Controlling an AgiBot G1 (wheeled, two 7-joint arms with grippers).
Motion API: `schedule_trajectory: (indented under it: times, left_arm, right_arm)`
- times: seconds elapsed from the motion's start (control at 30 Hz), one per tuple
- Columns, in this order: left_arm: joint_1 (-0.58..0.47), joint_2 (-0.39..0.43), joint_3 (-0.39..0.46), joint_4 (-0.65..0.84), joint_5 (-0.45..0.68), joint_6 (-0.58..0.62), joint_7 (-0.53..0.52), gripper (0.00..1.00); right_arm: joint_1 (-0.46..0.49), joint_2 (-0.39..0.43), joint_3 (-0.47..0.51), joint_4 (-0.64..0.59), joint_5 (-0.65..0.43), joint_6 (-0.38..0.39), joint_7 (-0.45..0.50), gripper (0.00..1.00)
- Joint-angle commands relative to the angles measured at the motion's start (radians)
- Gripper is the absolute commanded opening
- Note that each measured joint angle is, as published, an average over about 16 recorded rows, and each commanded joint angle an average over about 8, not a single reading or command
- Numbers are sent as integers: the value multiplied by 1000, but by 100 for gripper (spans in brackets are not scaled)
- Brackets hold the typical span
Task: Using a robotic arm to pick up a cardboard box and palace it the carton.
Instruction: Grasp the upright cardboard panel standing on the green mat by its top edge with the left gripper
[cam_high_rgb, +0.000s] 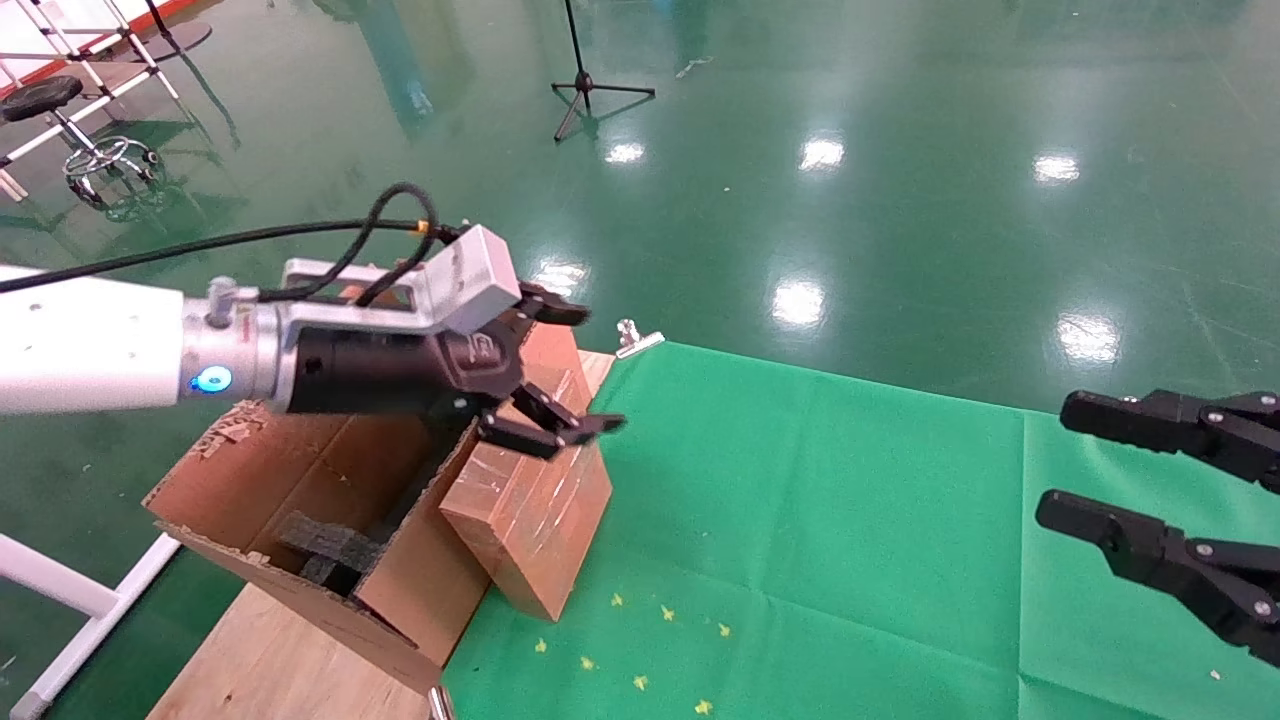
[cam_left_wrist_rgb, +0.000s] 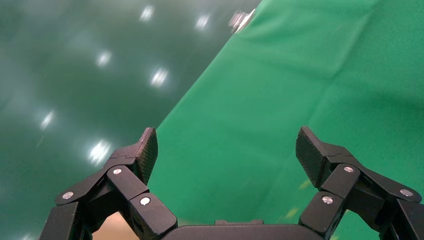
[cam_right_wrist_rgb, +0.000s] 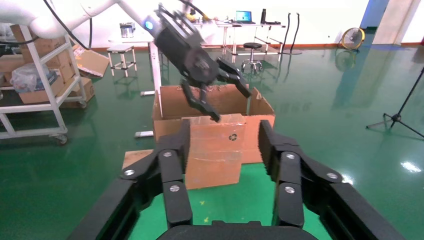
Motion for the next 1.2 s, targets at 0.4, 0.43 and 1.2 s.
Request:
schedule_trajectory:
  times: [0.4, 0.43, 1.2]
  left_arm:
    - [-247, 61, 144, -10, 423, 150, -557, 100]
    - [-264, 71, 155, -10, 448, 173, -607, 100]
    - [-290, 224, 299, -10, 633, 232, -1048, 100]
  right_arm:
    - [0, 0, 0, 0, 0, 0, 0, 0]
    - [0, 0, 0, 0, 0, 0, 0, 0]
    - [0, 0, 0, 0, 0, 0, 0, 0]
